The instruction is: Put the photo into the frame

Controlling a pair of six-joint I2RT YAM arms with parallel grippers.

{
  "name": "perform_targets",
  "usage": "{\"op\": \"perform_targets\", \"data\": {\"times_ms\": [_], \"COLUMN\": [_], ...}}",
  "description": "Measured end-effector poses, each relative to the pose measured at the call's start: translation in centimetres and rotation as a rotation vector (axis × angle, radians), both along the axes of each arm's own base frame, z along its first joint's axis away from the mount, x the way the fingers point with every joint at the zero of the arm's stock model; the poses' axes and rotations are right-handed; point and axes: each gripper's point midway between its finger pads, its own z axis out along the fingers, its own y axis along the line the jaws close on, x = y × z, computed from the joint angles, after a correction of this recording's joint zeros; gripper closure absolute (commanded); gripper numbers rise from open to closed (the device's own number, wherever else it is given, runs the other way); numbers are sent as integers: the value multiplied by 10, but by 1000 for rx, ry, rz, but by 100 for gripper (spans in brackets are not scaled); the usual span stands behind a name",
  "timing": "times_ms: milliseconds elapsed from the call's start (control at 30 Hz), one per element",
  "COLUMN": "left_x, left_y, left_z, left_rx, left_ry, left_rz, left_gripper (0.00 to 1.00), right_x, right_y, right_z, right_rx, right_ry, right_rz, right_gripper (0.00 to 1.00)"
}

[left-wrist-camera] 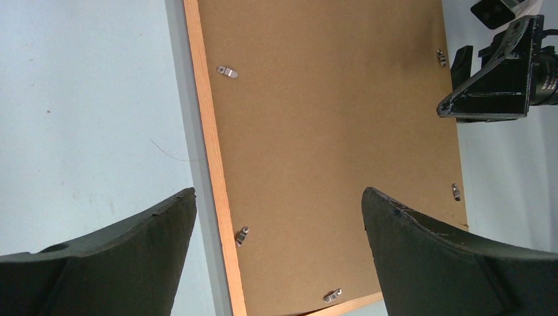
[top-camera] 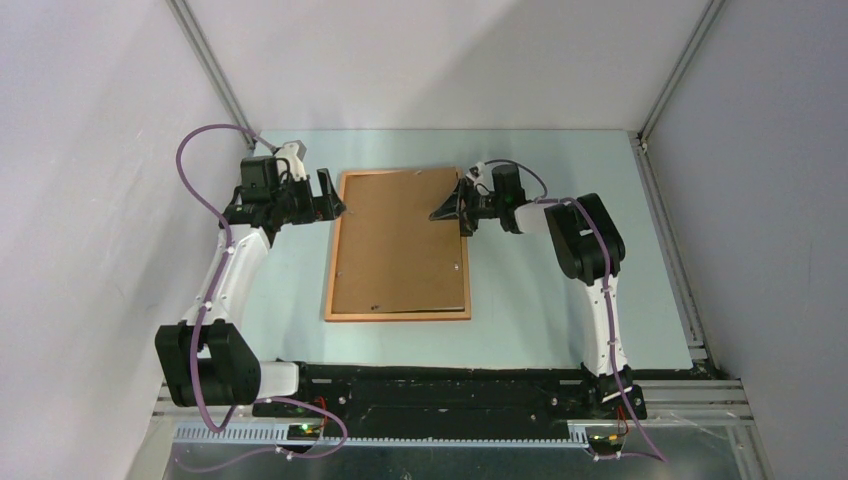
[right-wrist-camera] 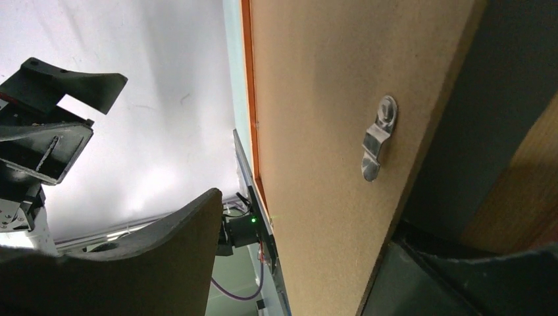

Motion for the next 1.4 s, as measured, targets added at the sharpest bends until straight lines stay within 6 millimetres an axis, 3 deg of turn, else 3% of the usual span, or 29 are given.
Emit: {"op": "perform_targets", "data": {"times_ms": [1100,1400], "left_x": [-3,2], "left_y": [-3,-5], "left_z": [-6,-32], "left_rx": [-10,-23], "left_ry": [16,93], "left_rz": [-11,-23], "left_gripper": [0,0], "right_x": [-3,-2], "right_y": [-7,-10], "right_z": [-14,-14], "right_rx": [-312,-374], "right_ry": [-67,-84], "right_rz": [39,46], "right_gripper": [22,22]}}
